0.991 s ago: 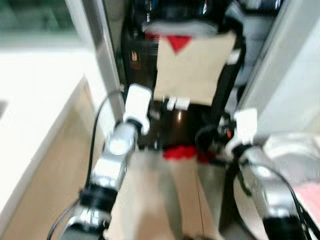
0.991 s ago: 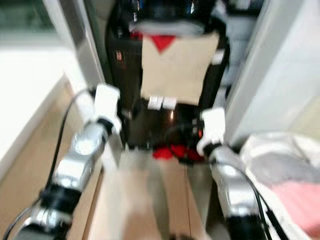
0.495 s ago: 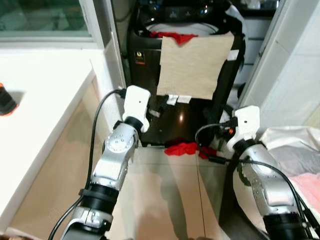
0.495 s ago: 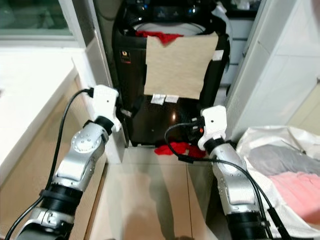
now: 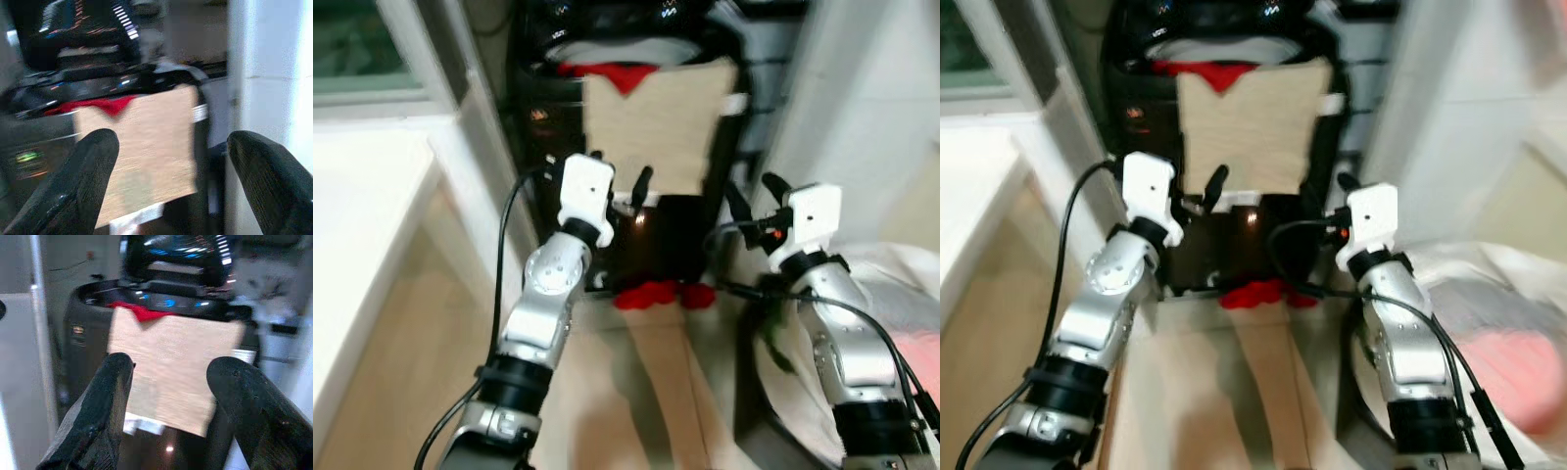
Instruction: Clothes washing
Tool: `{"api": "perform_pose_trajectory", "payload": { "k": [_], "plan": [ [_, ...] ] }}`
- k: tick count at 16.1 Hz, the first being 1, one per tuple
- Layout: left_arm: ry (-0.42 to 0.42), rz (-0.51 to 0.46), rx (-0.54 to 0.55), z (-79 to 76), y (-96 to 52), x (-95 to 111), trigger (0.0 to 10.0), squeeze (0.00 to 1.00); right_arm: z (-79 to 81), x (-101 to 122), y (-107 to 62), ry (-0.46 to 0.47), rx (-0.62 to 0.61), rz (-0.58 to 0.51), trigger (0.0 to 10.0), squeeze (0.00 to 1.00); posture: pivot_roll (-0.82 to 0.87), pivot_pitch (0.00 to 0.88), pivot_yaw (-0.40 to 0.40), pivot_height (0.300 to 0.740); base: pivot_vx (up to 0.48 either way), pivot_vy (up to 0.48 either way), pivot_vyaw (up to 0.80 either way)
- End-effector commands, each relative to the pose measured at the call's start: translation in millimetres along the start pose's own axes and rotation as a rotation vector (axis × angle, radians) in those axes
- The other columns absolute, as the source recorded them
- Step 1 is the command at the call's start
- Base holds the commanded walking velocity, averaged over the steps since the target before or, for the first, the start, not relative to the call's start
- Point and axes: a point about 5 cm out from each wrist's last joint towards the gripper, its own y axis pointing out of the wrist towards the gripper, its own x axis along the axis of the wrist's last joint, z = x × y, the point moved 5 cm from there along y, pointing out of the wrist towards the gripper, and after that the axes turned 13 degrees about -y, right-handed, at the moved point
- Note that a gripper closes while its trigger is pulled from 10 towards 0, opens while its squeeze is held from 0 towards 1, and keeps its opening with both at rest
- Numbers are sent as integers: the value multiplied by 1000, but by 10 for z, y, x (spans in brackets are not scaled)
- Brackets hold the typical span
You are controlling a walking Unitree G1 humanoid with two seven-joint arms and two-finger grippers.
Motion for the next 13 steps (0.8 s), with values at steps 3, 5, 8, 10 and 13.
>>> {"api": "perform_pose_trajectory", "payload": {
  "k": [3,5,8,10,13],
  "plan": [
    [17,2,30,72,12,13,10000,0,52,-5,-5,14,25,-4,10000,424,-154,0,36,740,450,0,0],
    [30,-5,34,93,23,37,10000,0,76,-27,3,19,36,2,10000,412,-150,0,39,740,446,0,0],
    [46,-15,38,120,33,74,10000,0,99,-7,43,12,56,-2,10000,392,-142,0,41,740,444,0,0],
    [51,-17,40,125,36,81,10000,0,89,3,55,10,60,-6,10000,392,-142,0,41,740,442,0,0],
    [55,-19,36,127,43,89,10000,0,85,5,73,8,61,-9,10000,396,-139,0,39,740,441,0,0]
  ]
}}
